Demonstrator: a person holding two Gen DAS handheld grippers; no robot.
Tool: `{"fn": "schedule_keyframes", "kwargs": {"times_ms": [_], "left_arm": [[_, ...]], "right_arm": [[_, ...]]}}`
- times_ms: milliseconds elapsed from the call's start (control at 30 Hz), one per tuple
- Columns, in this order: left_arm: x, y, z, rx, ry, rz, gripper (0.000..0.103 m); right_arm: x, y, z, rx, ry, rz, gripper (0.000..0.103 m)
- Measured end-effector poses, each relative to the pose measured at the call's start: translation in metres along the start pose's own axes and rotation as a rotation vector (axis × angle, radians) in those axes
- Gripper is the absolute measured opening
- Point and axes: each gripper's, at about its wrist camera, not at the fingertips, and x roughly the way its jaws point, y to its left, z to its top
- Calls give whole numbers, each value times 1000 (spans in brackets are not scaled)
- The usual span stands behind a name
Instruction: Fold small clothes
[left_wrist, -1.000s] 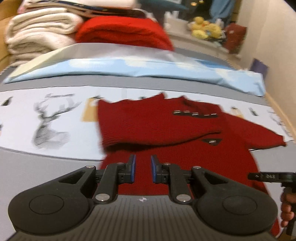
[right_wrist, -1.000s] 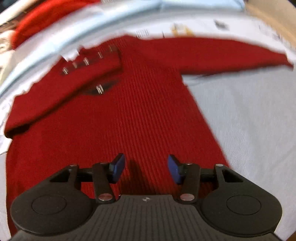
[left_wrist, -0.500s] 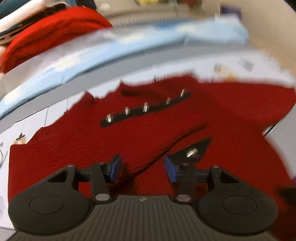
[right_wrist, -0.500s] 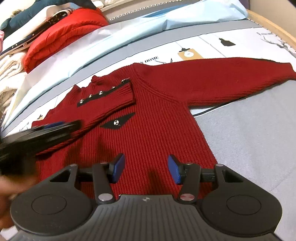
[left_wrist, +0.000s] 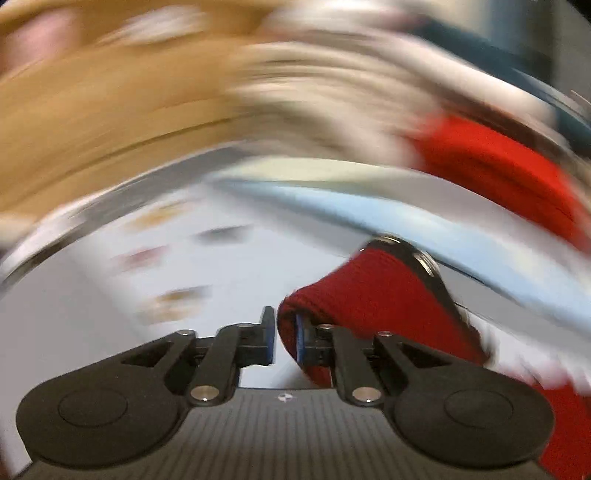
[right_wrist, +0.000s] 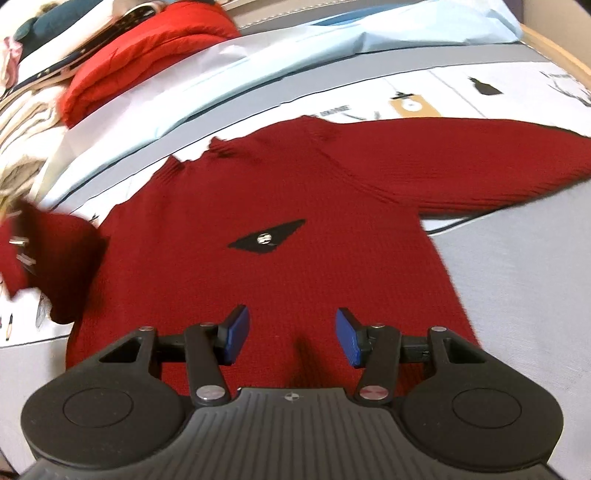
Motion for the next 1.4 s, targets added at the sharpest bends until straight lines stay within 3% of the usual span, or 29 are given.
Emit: {"fn": "schedule_keyframes", "kwargs": {"times_ms": [67, 133, 200, 267, 433, 500, 533, 567, 667, 700, 767, 867, 967, 1067, 1100, 1167, 1267, 1400], "left_arm": [[21, 53, 1, -149, 68, 1, 21], [32, 74, -12, -173, 114, -41, 22], [45, 69, -19, -141, 212, -108, 22], [55, 53, -25, -101, 242, -212, 23], [82, 2, -61, 121, 316, -353, 26], [97, -11, -81, 209, 335, -315, 26], [108, -10, -89, 249, 351, -254, 24], [115, -5, -94, 261, 357, -191, 23], [100, -10, -88, 240, 350, -125, 22], [89, -19, -86, 253, 319, -161, 22], [68, -35, -86, 232, 330, -330, 22], [67, -55, -104, 143, 533, -600, 25], [73, -80, -136, 155, 699, -711, 26], [82, -92, -153, 195, 695, -669, 26], [87, -93, -155, 206, 675, -640, 11], [93, -91, -153, 240, 606, -592, 10], [86, -92, -147, 253, 569, -546, 9], [47, -116, -136, 434, 487, -490, 13]], "right_arm": [[3, 10, -2, -31, 2, 0, 54], [6, 18, -6, -57, 11, -6, 54], [10, 25, -9, -78, 24, -9, 54], [15, 32, -12, -97, 36, -15, 54], [23, 44, -17, -133, 57, -9, 54], [28, 47, -20, -144, 68, -18, 54], [30, 47, -21, -146, 73, -22, 54], [33, 47, -22, -148, 81, -27, 54], [39, 46, -22, -143, 93, -32, 54], [39, 45, -22, -140, 93, -30, 54], [40, 46, -20, -139, 87, -26, 54], [42, 50, -19, -149, 84, -21, 54], [43, 52, -20, -158, 92, -12, 54], [43, 53, -22, -170, 93, -9, 55], [42, 52, -22, -170, 92, -10, 54], [42, 50, -22, -163, 91, -15, 55], [42, 46, -22, -152, 91, -21, 55], [41, 41, -21, -141, 94, -21, 55]]}}
